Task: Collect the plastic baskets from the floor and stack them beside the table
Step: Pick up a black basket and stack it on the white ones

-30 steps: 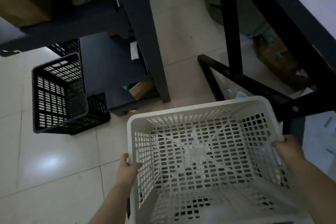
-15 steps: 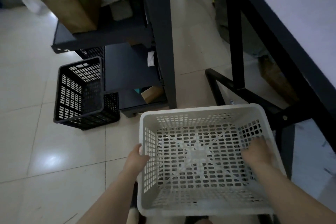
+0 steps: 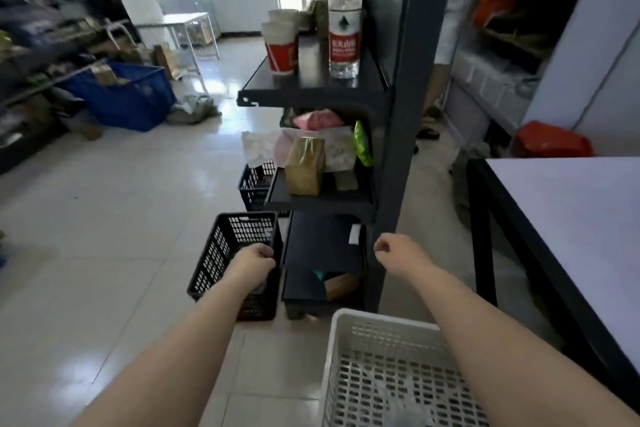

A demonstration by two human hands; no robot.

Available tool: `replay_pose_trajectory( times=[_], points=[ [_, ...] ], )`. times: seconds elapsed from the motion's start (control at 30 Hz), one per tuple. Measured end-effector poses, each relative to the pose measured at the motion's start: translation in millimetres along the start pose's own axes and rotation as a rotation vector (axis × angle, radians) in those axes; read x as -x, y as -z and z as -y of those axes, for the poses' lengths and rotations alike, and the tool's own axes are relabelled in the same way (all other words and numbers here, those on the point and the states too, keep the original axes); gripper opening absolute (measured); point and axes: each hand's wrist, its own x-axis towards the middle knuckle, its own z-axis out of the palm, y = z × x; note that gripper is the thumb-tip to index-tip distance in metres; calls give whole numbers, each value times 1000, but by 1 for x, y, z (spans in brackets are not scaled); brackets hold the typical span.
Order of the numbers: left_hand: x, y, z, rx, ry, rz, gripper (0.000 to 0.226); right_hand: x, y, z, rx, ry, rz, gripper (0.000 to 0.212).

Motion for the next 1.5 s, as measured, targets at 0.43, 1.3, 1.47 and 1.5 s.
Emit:
replay_pose_trajectory(
  times=[0.43, 1.3, 1.47, 1.5],
  points=[
    [0, 237, 157, -179, 12, -223, 30, -8, -121, 272, 114, 288, 58, 20],
    [-312, 494, 309, -115, 214, -237, 11, -310, -271, 611, 113, 253, 79, 28],
    [-401, 530, 306, -169, 180, -176, 13, -382, -268, 646, 13, 138, 79, 30],
    [-418, 537, 302, -194, 167, -163, 14, -394, -266, 651, 5, 117, 71, 30]
  ],
)
